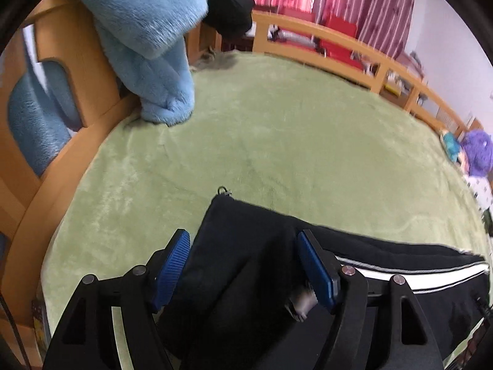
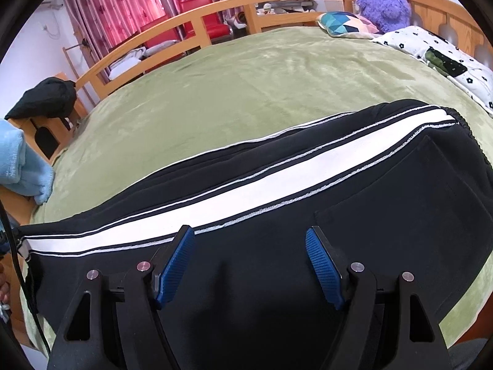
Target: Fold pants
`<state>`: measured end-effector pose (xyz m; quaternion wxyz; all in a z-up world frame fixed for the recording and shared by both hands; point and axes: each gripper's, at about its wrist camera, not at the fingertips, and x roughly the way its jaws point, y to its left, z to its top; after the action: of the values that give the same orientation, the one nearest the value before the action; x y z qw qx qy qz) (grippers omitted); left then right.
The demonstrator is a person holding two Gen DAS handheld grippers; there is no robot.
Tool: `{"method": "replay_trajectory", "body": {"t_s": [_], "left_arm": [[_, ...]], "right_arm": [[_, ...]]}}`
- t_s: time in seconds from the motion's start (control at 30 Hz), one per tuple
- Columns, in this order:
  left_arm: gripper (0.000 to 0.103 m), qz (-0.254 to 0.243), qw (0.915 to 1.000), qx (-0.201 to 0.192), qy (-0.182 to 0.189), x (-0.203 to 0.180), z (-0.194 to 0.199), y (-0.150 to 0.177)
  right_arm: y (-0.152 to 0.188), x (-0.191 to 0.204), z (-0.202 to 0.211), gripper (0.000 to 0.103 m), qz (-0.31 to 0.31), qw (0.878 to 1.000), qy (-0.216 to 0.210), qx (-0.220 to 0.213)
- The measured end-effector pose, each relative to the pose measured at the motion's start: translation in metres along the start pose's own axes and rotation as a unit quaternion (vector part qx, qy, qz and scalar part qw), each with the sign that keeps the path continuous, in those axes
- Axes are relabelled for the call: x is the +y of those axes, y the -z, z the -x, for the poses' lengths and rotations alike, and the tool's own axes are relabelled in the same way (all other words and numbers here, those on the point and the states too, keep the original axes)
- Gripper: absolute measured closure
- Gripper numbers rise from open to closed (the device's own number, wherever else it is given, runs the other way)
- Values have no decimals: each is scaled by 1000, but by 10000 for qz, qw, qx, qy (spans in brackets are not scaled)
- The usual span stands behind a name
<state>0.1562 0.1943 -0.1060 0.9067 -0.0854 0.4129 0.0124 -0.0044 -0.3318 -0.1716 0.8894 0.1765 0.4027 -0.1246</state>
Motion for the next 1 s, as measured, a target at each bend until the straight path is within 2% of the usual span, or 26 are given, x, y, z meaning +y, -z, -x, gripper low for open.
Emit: {"method": "replay_trajectory", "body": {"t_s": [0.07,0.23,0.33,0.43,0.57,0.63,0.67,0.7,0.77,0.83,0.93,1.0], "left_arm": [[22,187,9997,-154,105,8,11,-3],[21,99,9996,-161,190,5,19,-3],[21,-57,9997,82,237,-4,8,11],[21,-73,9993,350,83,-7,-11,31],[23,-77,9986,416,-329,-1,-41,47],[45,-117,9976,492,-463,1,-54,48],[70,-99,9973,547,-480,2,-59,48],[89,-47,9976,567,-394,4,-62,47],[93,163,9981,519,-280,11,-63,42],[94,350,9986,268,-306,18,-54,34],[94,594,9982,-8,-12,34,-38,16],[93,677,9976,120,-28,42,-44,12]], "right_arm": [[3,4,5,29,51,10000,-17,-17],[6,9,18,29,22,9999,-85,-65],[7,9,24,29,33,9998,-115,-129],[9,8,28,29,78,9999,-65,-112],[12,1,26,29,70,10000,14,-15],[15,-3,25,29,51,10000,81,27],[15,-4,24,29,36,9999,103,49],[16,-4,21,29,23,9998,168,96],[16,-4,18,29,14,9996,233,138],[15,-3,15,29,42,9994,288,164],[11,2,11,29,133,9987,436,209],[10,4,10,29,143,9983,526,201]]}}
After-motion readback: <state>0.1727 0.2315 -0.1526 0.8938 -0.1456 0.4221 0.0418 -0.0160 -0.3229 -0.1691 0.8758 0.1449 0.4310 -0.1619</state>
